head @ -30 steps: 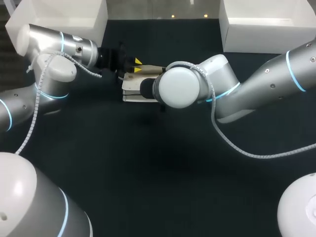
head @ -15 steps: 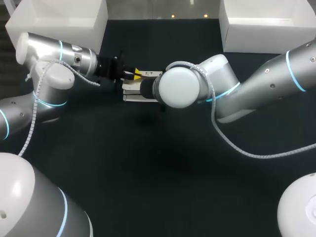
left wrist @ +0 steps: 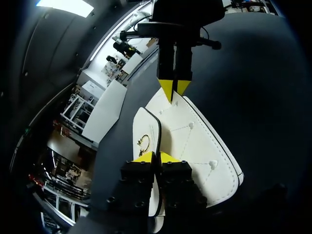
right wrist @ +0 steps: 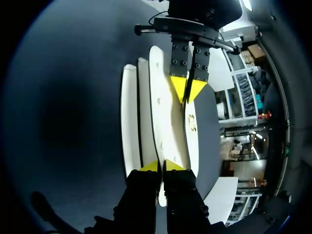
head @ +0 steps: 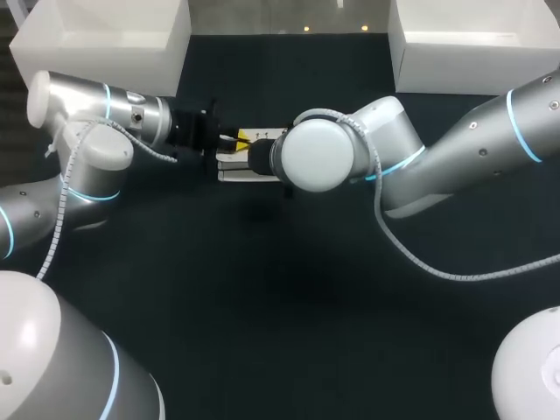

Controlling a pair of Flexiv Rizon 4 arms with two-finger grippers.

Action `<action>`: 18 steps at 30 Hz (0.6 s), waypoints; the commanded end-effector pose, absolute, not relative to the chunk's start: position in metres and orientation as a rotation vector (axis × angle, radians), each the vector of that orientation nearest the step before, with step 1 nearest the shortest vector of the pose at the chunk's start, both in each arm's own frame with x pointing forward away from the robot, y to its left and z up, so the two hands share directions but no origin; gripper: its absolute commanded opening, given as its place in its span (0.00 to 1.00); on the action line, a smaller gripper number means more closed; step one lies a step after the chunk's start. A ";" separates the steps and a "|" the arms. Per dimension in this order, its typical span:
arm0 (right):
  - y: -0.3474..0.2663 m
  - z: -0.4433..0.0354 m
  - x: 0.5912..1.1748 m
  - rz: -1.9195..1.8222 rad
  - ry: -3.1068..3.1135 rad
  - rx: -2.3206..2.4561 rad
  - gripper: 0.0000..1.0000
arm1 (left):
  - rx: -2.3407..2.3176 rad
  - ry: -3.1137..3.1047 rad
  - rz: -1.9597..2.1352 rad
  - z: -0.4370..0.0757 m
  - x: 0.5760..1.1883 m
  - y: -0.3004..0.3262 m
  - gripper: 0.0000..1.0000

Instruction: Pick up the bag, open it, inspect its contents, close it, and place it on the opposite side

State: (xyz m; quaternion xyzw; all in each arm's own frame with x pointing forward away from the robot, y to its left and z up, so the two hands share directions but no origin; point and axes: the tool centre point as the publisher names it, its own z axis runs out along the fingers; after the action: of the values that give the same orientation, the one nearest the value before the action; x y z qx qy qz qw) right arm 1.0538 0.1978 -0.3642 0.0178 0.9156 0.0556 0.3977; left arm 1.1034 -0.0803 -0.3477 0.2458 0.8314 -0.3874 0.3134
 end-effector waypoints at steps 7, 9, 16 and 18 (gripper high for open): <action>0.198 -0.366 1.054 0.142 2.313 0.047 0.00 | 0.653 2.230 -0.974 -0.336 1.110 -0.080 0.13; 0.198 -0.366 1.054 0.142 2.313 0.047 0.00 | 0.672 2.252 -0.944 -0.334 1.111 -0.081 0.03; 0.198 -0.366 1.054 0.142 2.313 0.047 0.00 | 0.678 2.299 -0.913 -0.341 1.107 -0.083 0.00; 0.198 -0.366 1.054 0.142 2.313 0.047 0.00 | 0.673 2.311 -0.914 -0.345 1.104 -0.083 0.00</action>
State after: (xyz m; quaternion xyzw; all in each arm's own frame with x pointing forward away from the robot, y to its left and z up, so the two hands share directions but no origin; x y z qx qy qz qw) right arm 1.0541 0.1973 -0.3641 0.0180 0.9156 0.0552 0.3979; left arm 1.1045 -0.0824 -0.3416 0.2508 0.8609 -0.3413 0.2819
